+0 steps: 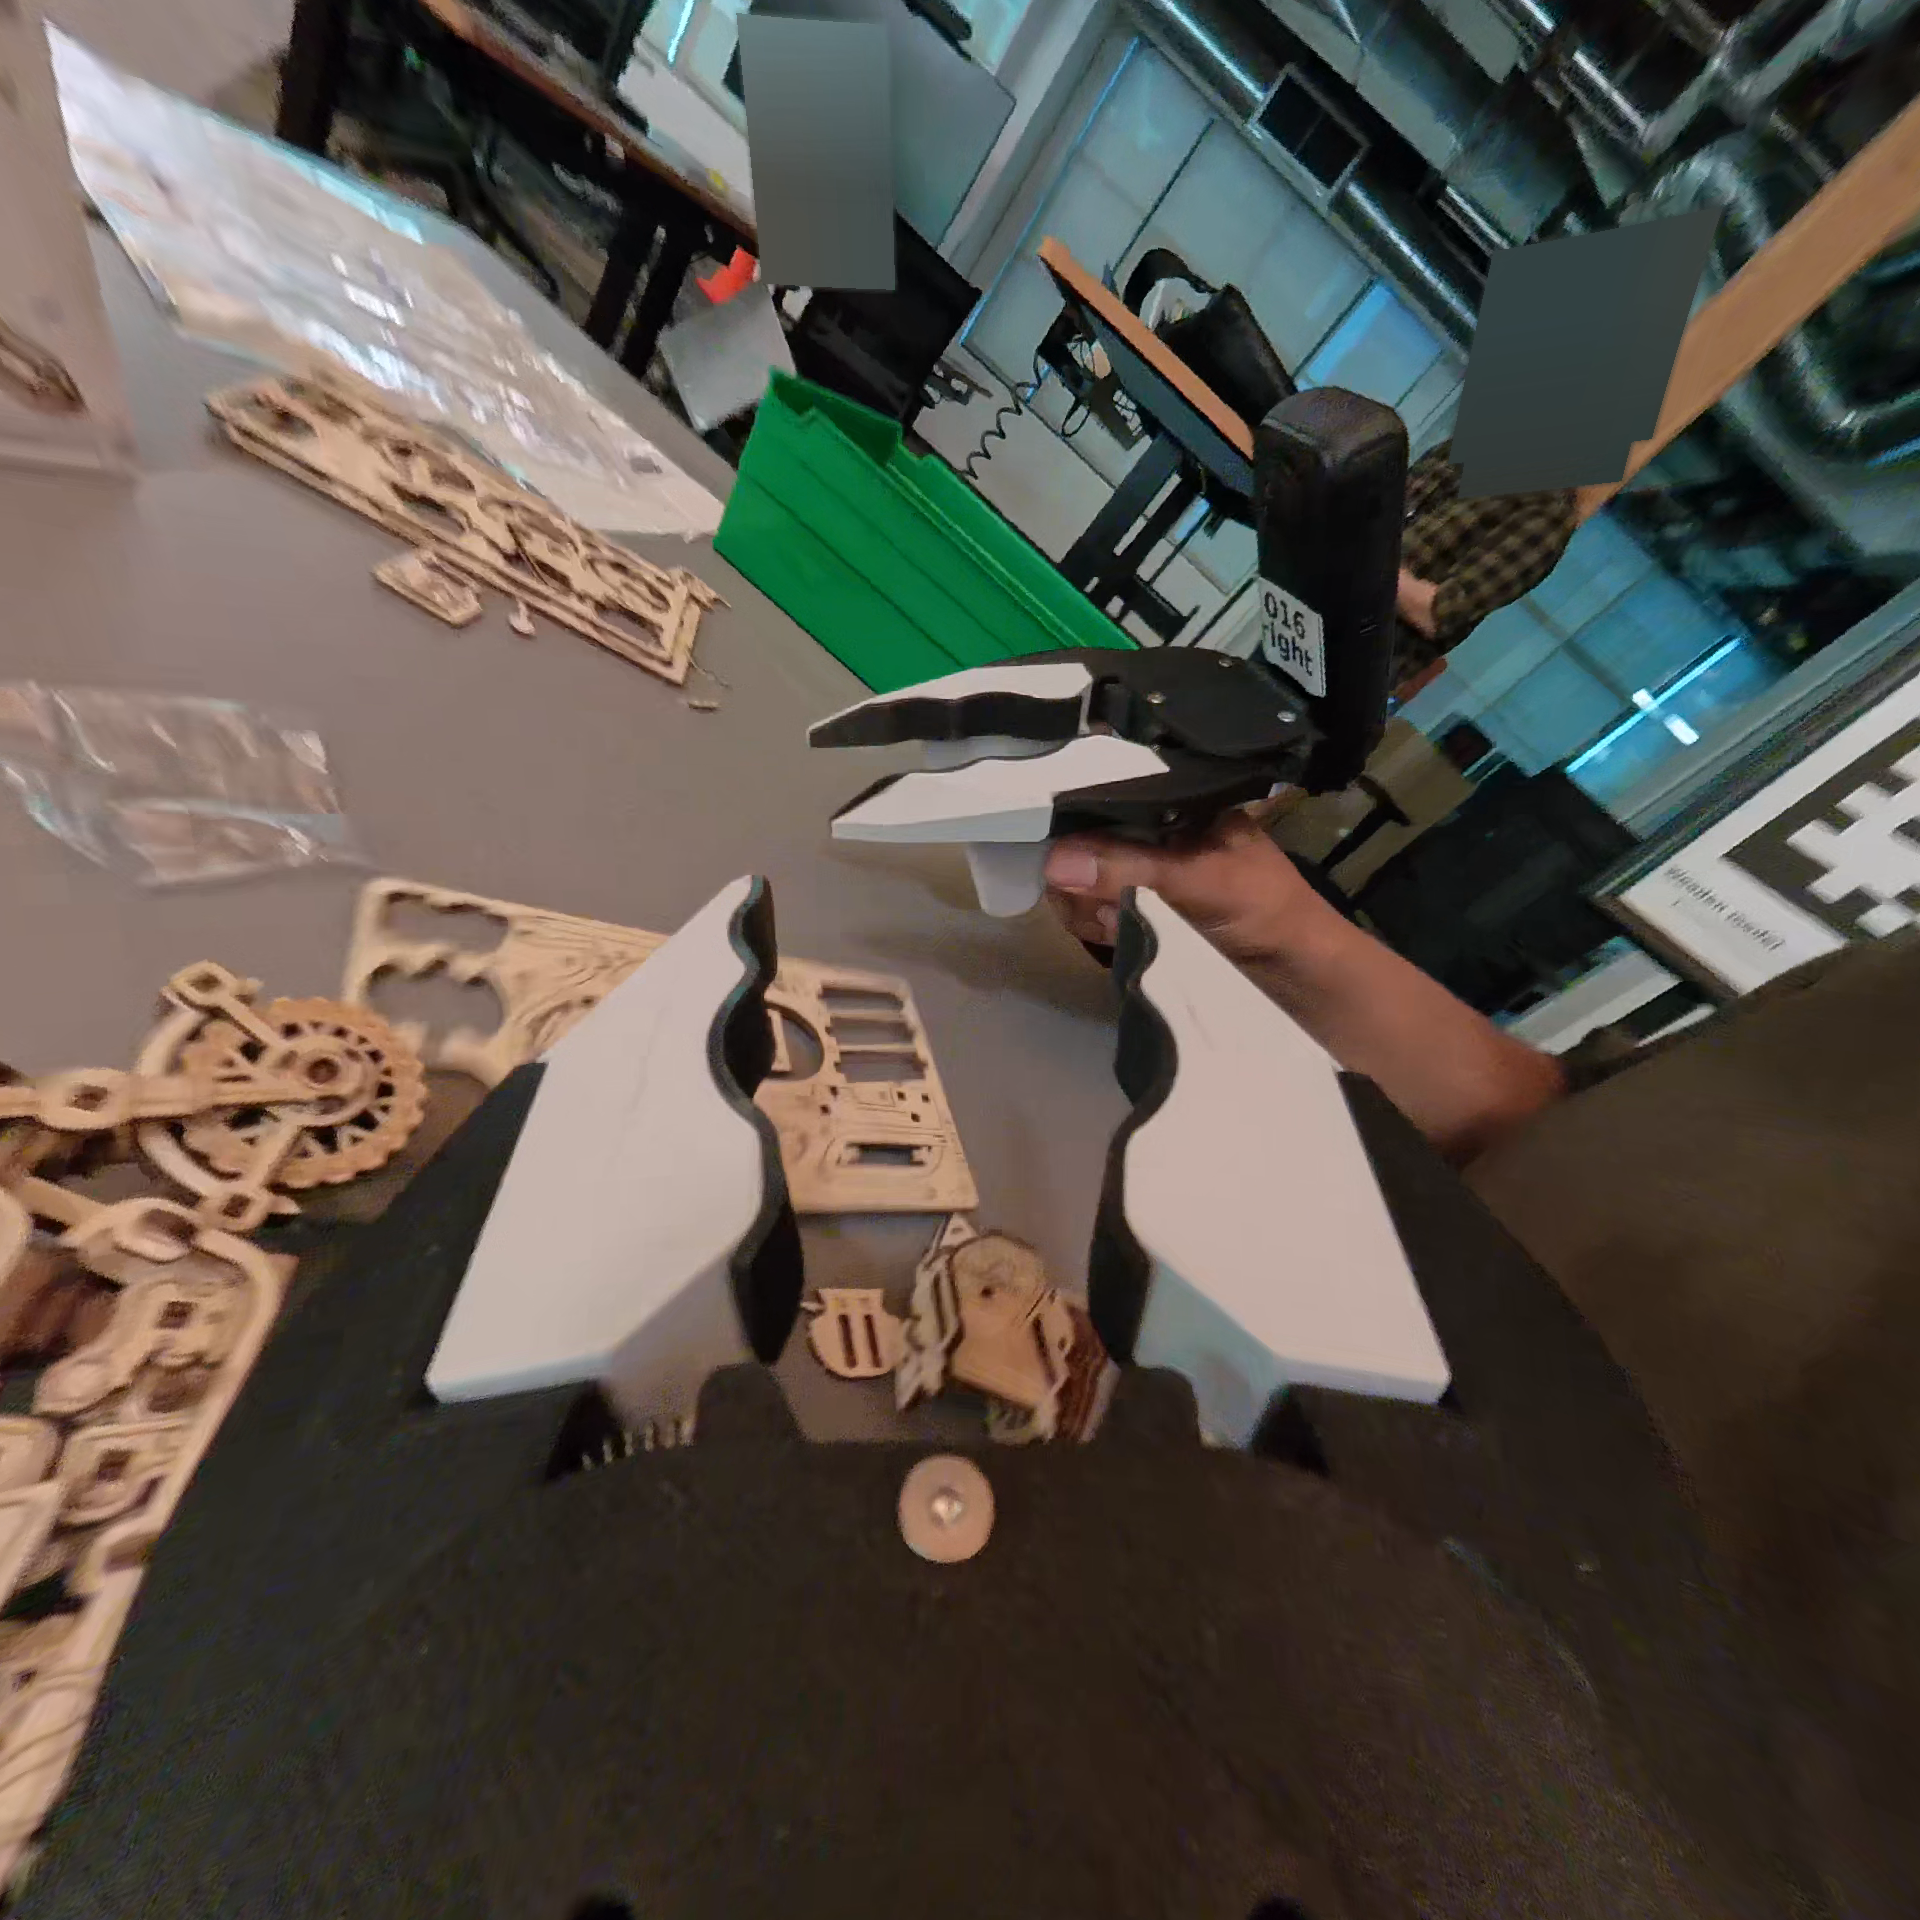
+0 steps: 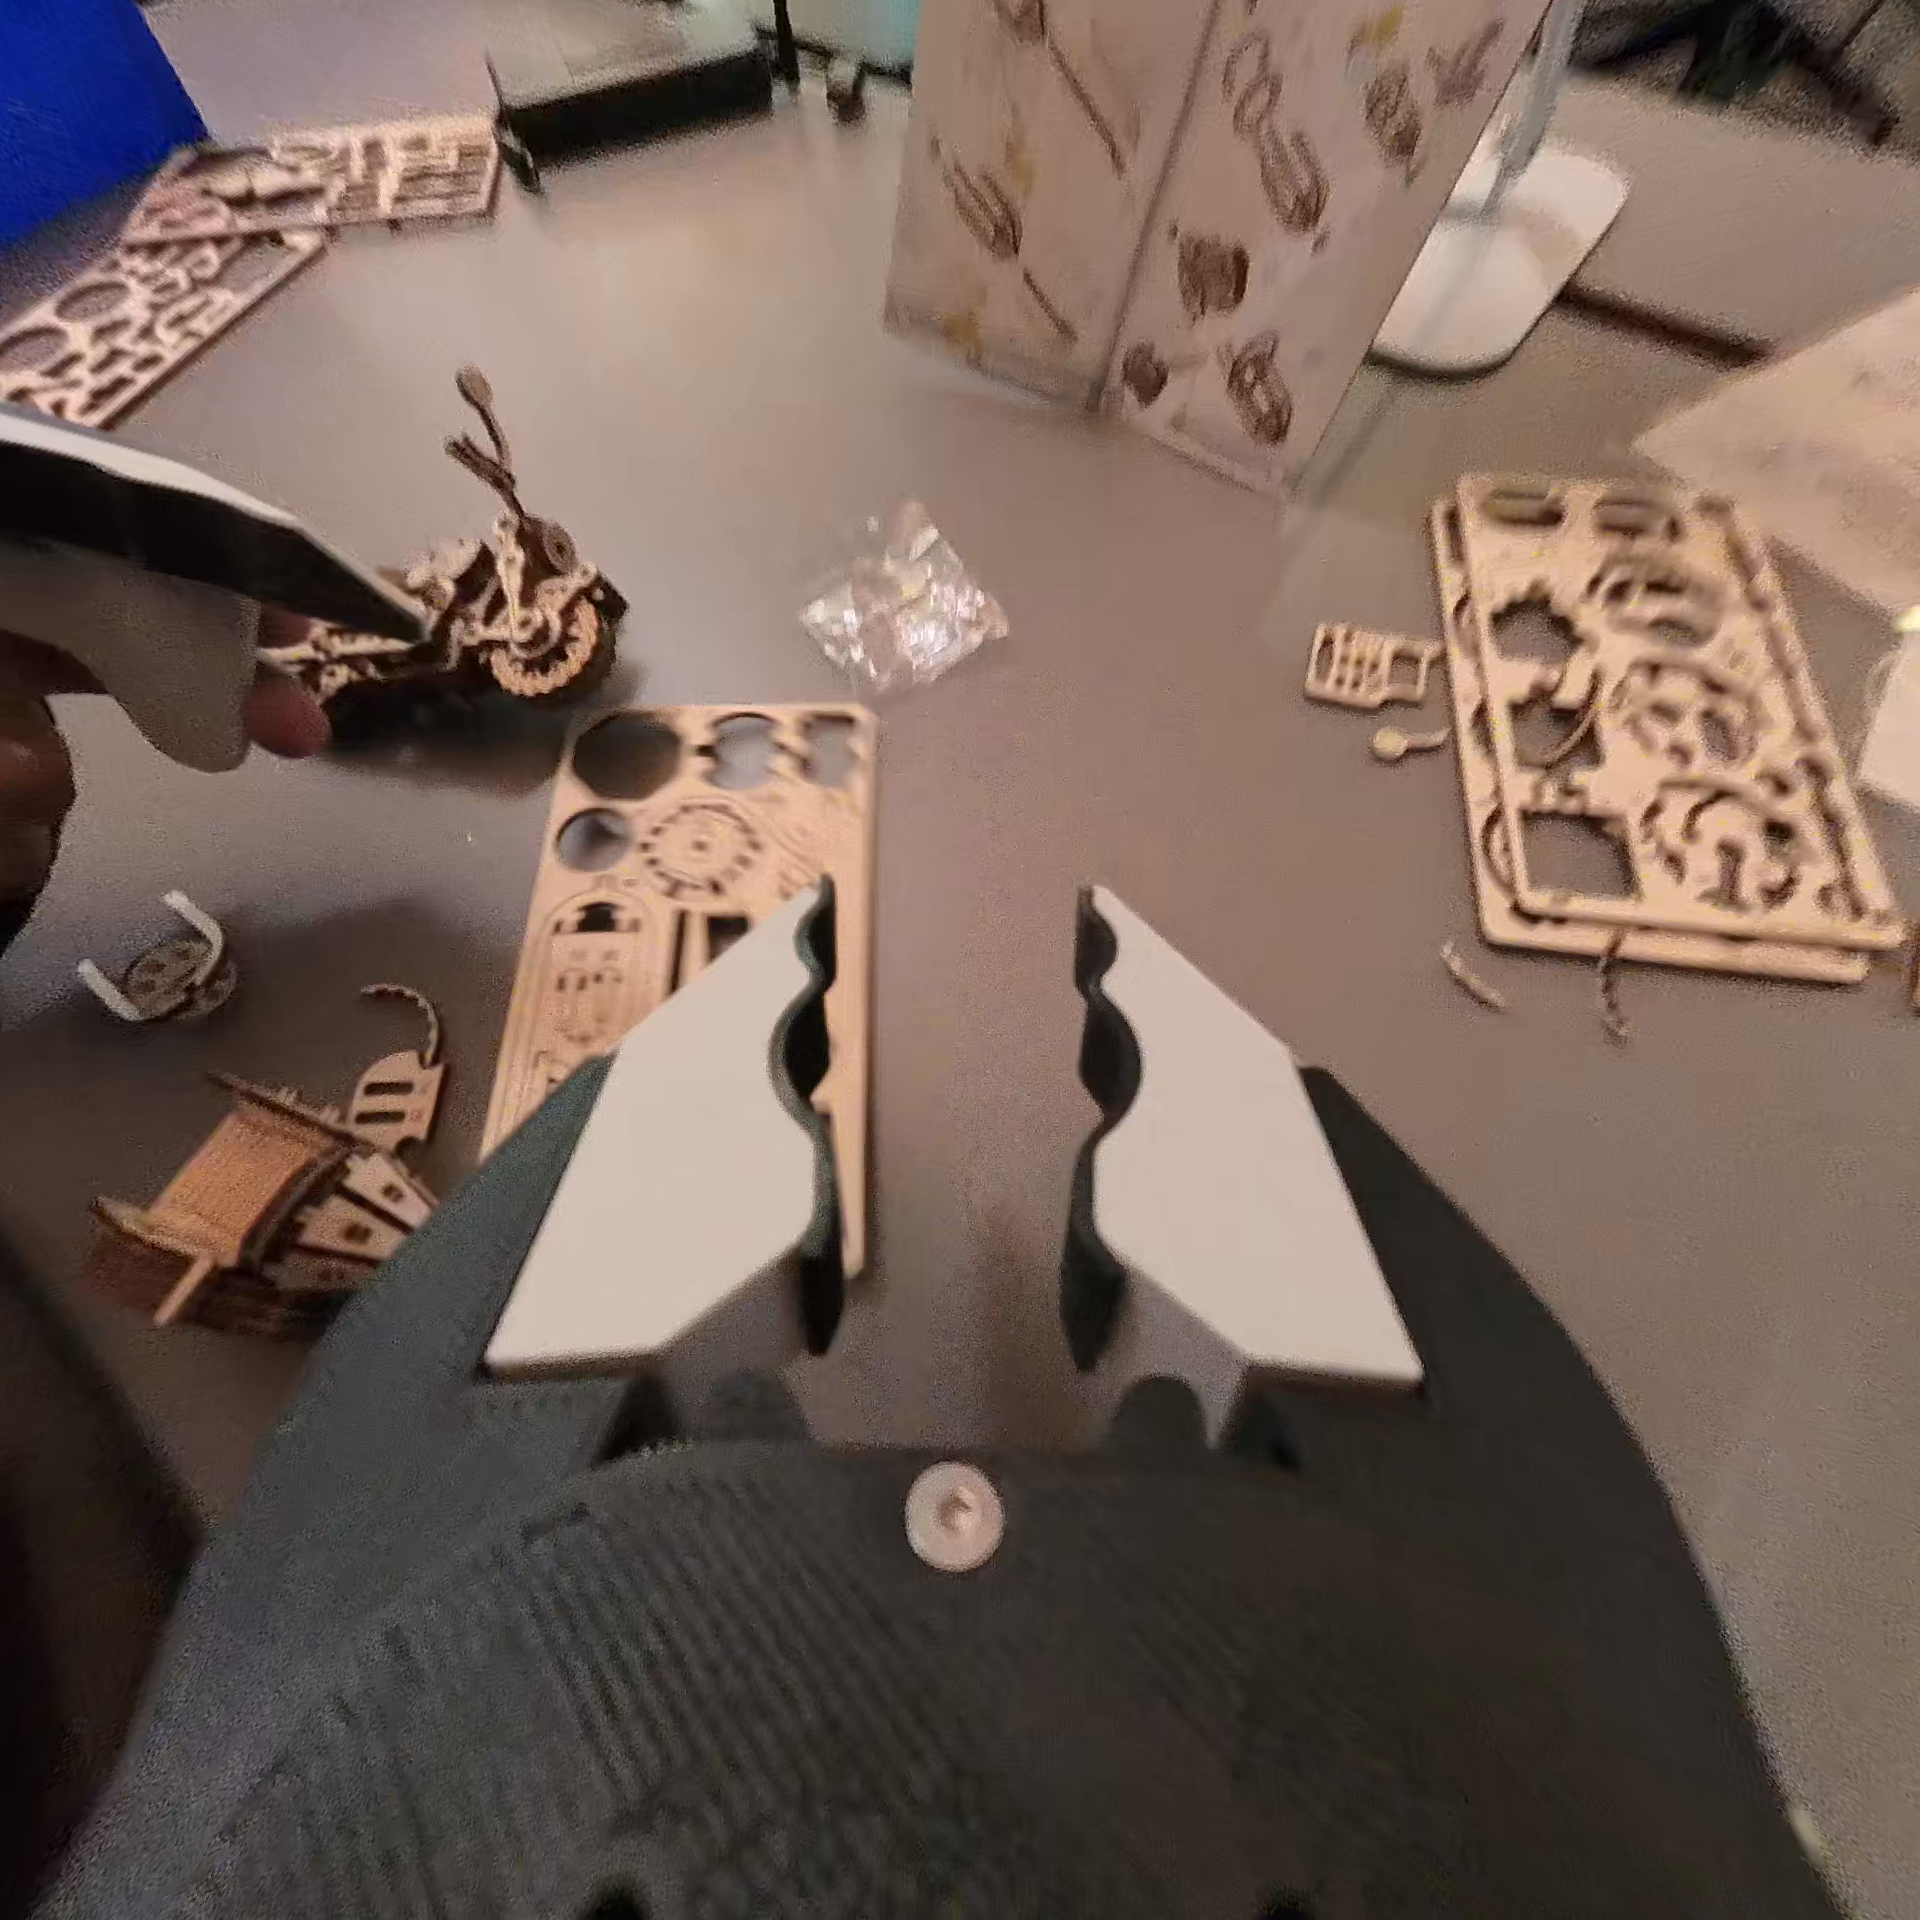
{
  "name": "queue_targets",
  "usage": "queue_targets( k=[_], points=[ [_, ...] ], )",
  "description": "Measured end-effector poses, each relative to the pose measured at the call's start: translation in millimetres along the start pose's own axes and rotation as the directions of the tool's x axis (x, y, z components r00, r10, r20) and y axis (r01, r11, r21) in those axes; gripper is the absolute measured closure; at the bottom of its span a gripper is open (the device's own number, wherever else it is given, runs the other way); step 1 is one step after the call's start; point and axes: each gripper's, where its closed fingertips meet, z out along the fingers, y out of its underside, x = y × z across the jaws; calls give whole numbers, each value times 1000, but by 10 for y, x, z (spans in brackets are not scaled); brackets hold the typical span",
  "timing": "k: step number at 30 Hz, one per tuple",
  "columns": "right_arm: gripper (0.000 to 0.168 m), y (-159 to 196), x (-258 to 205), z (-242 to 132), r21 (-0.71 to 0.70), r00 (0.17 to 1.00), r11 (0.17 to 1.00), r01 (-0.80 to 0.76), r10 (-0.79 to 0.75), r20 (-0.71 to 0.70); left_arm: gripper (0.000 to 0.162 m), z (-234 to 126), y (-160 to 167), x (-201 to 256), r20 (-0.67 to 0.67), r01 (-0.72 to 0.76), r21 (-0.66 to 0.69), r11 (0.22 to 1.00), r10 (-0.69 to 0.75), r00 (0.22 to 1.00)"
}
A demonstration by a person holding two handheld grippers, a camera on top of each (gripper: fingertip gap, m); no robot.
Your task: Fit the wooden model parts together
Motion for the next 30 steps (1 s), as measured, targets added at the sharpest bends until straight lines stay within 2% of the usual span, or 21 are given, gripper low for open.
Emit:
queue_targets(
  k=[1,3,8,12,14,17,18,22,24,25,27,30],
  points=[
    [118,79,31,23,-46,1000,999,-12,11,-10,98,44,28,-16,-3,44,-21,999,-44,999],
    [116,192,70,51,-88,1000,996,7,-9,-29,98,96,44,-18,-9,65,-48,997,-66,998],
    [106,158,-151,14,-77,997,995,55,-51,62,101,-7,-126,-111,85,-71,-2,998,70,994],
    [79,376,-489,69,-172,977,972,157,-128,170,103,-121,-138,-183,113,-69,30,997,65,992],
    [71,509,-626,139,-225,966,950,217,-175,191,103,-145,-121,-202,113,-50,34,998,46,993],
    [72,591,-704,232,-267,960,928,261,-221,169,104,-142,-116,-192,105,-51,31,998,48,993],
    [81,592,-672,242,-279,962,925,260,-224,154,104,-135,-110,-180,102,-58,27,998,55,993],
    [74,642,-409,220,-315,980,930,191,-164,111,105,-118,-56,-146,101,-100,-3,995,100,990],
    [83,614,-129,165,-312,988,938,148,-153,8,105,-121,-44,-134,102,-117,-11,993,118,988],
    [98,564,43,119,-299,983,944,142,-170,-70,105,-122,-43,-130,100,-123,-12,992,123,987],
    [106,422,211,27,-242,974,960,143,-180,-140,106,-125,-42,-128,99,-124,-14,992,125,987],
    [110,250,48,-9,-131,990,983,125,-132,-51,106,-125,-41,-136,97,-115,-14,993,116,989]
  ],
)
